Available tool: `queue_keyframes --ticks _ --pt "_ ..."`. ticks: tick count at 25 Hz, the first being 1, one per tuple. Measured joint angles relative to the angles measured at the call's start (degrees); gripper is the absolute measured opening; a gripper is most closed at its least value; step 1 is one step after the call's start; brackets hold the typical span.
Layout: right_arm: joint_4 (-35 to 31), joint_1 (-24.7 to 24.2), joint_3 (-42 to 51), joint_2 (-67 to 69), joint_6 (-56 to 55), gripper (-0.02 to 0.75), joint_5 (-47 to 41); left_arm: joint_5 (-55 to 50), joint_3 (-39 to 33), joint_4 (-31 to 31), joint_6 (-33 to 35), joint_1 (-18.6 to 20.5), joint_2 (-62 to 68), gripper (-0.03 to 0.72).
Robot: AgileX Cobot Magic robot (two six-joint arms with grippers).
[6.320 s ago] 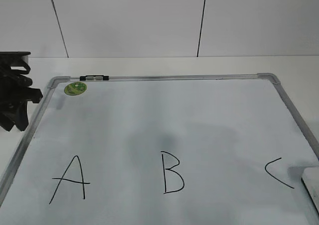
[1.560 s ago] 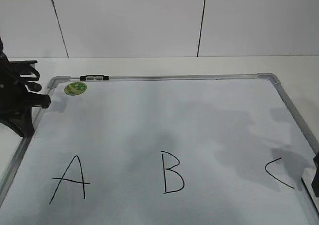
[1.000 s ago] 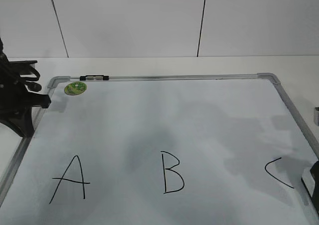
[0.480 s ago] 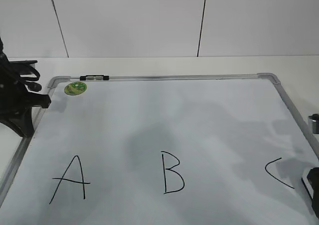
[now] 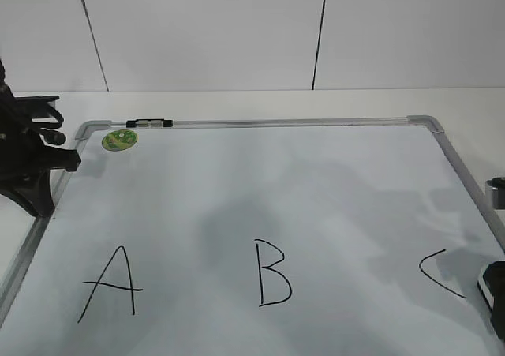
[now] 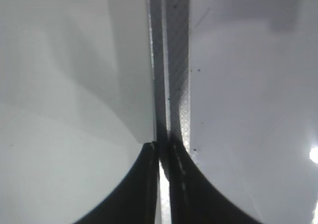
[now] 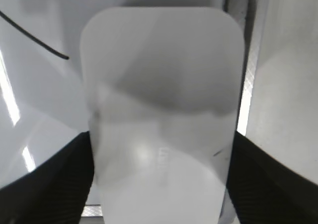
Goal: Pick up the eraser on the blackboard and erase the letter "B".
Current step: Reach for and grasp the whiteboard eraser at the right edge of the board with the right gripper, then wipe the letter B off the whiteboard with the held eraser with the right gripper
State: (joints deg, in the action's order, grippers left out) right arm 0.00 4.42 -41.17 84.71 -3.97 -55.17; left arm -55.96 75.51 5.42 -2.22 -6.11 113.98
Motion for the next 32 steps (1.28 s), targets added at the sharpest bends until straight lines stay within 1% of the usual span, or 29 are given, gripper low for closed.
queue_keyframes --ticks 12,20,32 --pt "0.31 0.00 0.00 0.48 0.00 0.593 -0.01 0.00 0.00 0.00 0.00 0.00 0.00 0.019" --pt "0.51 0.00 0.00 0.52 0.00 0.543 -0.01 0.00 0.00 0.00 0.00 0.00 0.00 0.019" --pt "0.40 0.00 -0.26 0.65 0.13 0.540 -0.81 0.00 0.00 -0.10 0.00 0.00 0.00 0.019"
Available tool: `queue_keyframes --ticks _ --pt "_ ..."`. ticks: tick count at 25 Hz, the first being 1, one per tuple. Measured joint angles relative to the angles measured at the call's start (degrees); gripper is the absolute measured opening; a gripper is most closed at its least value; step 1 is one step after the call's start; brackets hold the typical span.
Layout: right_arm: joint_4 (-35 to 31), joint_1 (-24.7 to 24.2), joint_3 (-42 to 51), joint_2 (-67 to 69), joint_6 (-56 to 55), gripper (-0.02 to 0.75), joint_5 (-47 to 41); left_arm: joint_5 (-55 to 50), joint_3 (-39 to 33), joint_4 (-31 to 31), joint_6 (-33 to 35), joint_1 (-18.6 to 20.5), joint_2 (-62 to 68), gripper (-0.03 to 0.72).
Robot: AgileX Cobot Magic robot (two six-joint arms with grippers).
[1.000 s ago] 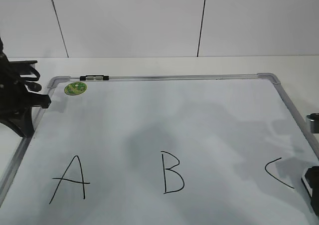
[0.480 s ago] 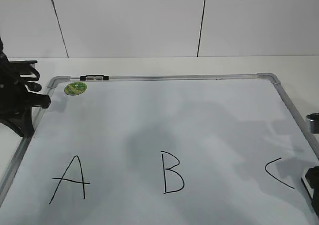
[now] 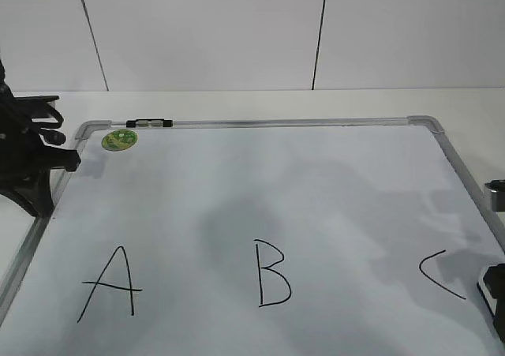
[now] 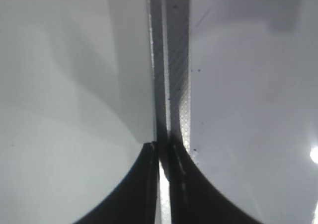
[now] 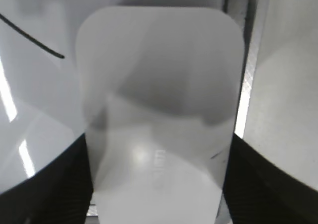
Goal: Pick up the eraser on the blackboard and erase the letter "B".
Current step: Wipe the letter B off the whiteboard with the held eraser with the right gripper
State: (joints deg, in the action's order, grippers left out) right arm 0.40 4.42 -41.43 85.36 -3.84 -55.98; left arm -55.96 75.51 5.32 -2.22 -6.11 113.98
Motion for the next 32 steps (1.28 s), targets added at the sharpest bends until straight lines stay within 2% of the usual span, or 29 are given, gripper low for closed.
queue_keyframes --ticks 18,25,32 --pt "-0.40 0.00 -0.68 -2.09 0.00 0.540 -2.11 -0.02 0.00 -0.32 0.00 0.00 0.00 0.018" --pt "-0.40 0.00 -3.46 -3.14 0.00 0.539 -4.89 -0.12 0.00 -0.32 0.00 0.00 0.00 0.018" --pt "-4.95 0.36 -12.19 -3.14 0.00 0.539 -11.44 -0.12 0.00 -0.32 0.00 0.00 0.00 0.017"
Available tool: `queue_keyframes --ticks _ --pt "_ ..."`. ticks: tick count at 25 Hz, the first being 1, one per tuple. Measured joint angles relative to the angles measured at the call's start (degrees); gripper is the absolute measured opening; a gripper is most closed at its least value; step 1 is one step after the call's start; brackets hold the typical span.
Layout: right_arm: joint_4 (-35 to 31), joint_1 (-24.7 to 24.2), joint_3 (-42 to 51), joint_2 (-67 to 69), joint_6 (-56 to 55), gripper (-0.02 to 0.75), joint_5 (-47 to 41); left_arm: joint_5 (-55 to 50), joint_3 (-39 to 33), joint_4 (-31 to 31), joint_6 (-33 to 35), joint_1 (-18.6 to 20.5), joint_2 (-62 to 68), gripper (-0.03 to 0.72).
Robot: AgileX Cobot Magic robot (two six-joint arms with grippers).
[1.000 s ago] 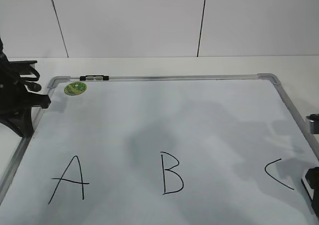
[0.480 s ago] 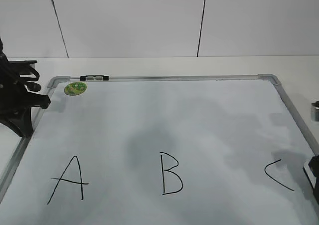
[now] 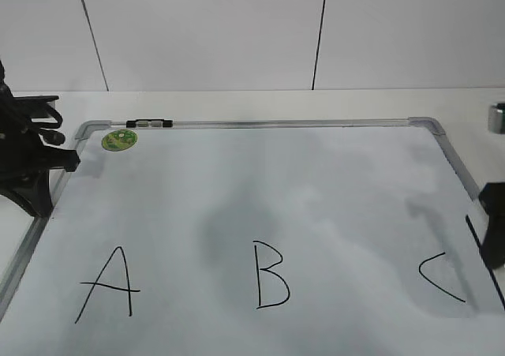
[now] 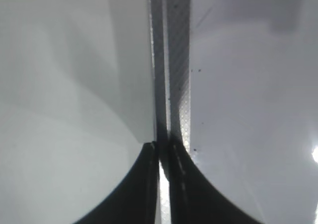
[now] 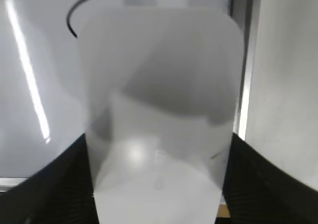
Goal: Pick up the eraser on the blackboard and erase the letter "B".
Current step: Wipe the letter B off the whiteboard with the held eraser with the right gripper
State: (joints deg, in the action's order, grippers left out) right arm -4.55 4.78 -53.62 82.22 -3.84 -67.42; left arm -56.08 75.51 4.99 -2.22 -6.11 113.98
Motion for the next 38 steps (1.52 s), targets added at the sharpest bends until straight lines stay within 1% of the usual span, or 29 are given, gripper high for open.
queue_keyframes --ticks 2,4,7,12,16,20,27,29,38 --pt "-0.16 1.18 -2.59 0.00 0.00 0.539 -0.54 -0.10 0.00 0.00 0.00 0.00 0.00 0.017" --pt "-0.24 3.68 -4.69 0.00 -0.39 0.538 -1.13 -0.10 0.00 0.00 0.00 0.00 0.00 0.017" --pt "-0.39 9.21 -7.74 1.45 -2.19 0.538 -1.95 -0.10 0.00 0.00 0.00 0.00 0.00 0.017" --pt "-0.45 16.23 -12.03 7.69 -4.58 0.538 -2.15 -0.32 0.04 0.00 0.00 0.00 0.00 0.017" --pt "-0.21 20.58 -16.37 13.25 -5.64 0.538 -2.15 -0.32 0.04 0.00 0.00 0.00 0.00 0.017" --pt "-0.02 22.37 -19.85 18.23 -6.13 0.538 -1.35 -0.32 0.04 0.00 0.00 0.00 0.00 0.017" --pt "3.58 23.35 -24.77 26.23 -6.57 0.538 -0.75 -0.43 0.04 0.00 0.00 0.00 0.00 0.017" --pt "3.71 23.47 -25.87 27.84 -6.80 0.538 -0.75 -0.43 0.04 0.00 0.00 0.00 0.00 0.017" --pt "3.26 24.44 -27.78 29.90 -6.88 0.538 0.32 -0.43 0.04 0.00 0.00 0.00 0.00 0.017"
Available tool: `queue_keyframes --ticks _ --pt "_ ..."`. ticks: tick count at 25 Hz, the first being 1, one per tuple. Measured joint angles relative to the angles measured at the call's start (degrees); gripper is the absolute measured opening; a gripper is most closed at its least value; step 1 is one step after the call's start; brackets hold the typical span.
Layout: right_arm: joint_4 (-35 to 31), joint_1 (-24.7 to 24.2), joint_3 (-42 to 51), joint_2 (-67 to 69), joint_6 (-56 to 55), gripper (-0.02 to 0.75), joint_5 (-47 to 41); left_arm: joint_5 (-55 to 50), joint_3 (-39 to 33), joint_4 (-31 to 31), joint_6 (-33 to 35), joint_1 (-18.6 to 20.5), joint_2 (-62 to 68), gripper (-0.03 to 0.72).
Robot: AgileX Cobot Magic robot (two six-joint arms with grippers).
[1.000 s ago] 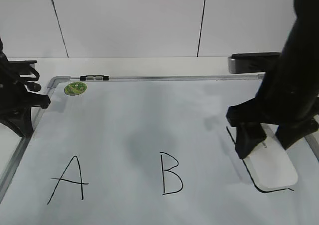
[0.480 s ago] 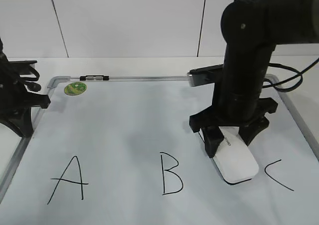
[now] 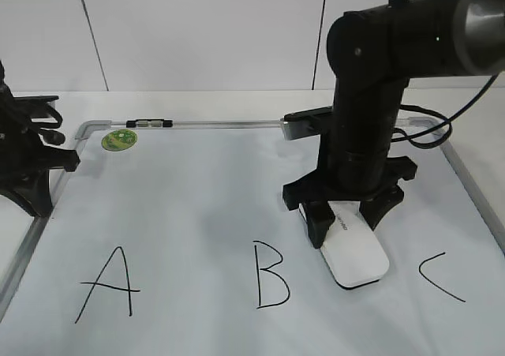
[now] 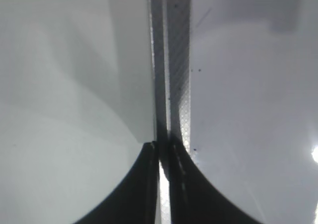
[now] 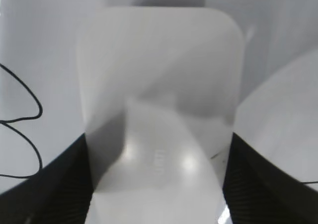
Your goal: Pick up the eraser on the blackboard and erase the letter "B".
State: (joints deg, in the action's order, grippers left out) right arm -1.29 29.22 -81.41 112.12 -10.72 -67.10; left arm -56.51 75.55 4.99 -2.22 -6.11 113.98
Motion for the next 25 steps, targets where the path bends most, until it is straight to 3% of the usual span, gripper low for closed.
queue_keyframes --ticks 15,25 --pt "-0.19 2.69 -3.90 4.59 -0.16 0.538 -3.17 0.00 0.00 -0.18 0.00 0.00 0.00 0.017" --pt "-1.17 12.51 -6.38 6.53 0.04 0.538 -3.17 0.00 0.00 -0.24 0.00 0.00 0.00 0.017"
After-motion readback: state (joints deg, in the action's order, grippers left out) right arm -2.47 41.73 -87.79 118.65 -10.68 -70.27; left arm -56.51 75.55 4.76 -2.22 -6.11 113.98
